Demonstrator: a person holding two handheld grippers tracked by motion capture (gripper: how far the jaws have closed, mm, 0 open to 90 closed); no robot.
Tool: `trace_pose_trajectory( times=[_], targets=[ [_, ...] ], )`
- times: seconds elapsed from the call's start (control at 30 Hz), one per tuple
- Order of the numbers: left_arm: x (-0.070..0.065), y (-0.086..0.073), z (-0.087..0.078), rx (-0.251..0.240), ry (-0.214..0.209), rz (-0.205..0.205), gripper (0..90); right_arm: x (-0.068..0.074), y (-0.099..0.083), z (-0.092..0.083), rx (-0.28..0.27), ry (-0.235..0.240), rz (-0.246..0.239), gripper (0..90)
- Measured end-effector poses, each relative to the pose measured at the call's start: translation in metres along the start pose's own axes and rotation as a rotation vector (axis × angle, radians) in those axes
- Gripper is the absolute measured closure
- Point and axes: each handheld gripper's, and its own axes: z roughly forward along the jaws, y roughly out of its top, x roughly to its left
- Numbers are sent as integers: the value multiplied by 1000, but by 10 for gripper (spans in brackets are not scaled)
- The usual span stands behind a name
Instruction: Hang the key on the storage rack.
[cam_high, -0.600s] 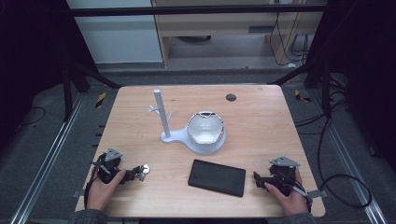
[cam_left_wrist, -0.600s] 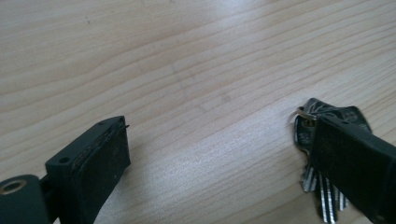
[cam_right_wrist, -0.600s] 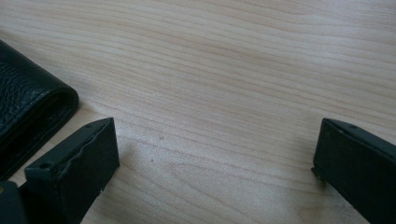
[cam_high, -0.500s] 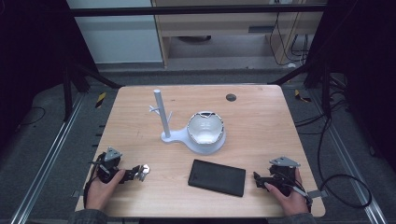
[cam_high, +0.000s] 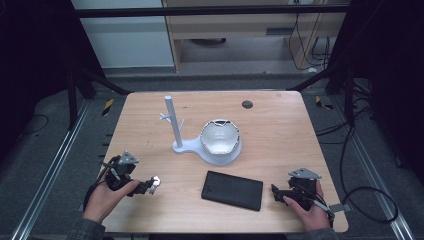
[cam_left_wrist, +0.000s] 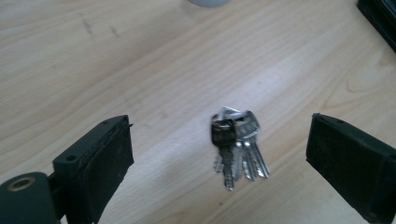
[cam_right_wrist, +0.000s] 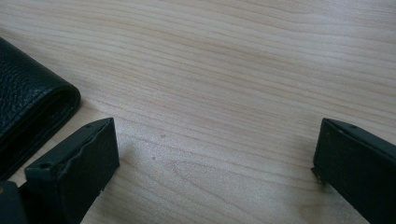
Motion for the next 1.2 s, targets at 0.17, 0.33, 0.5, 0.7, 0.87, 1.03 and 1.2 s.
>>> trace_pose_trajectory(
  times=[0.17,0.33,0.5,0.7,0.87,1.03,1.2],
  targets=[
    [-12,5,14,130,-14,50,157,0,0,0,0,0,0,4],
    [-11,7,24,197,-27,56,331,0,0,0,1,0,2,4],
    [-10,9,33,239,-34,59,444,0,0,0,1,0,2,4],
    [-7,10,39,257,-40,50,545,0,0,0,1,0,1,4],
    [-2,9,38,254,-61,39,693,1,0,0,1,1,1,4],
    [1,10,34,261,-76,54,814,1,0,0,1,2,1,4],
    [1,11,34,273,-83,76,896,1,0,0,1,1,1,4]
  ],
)
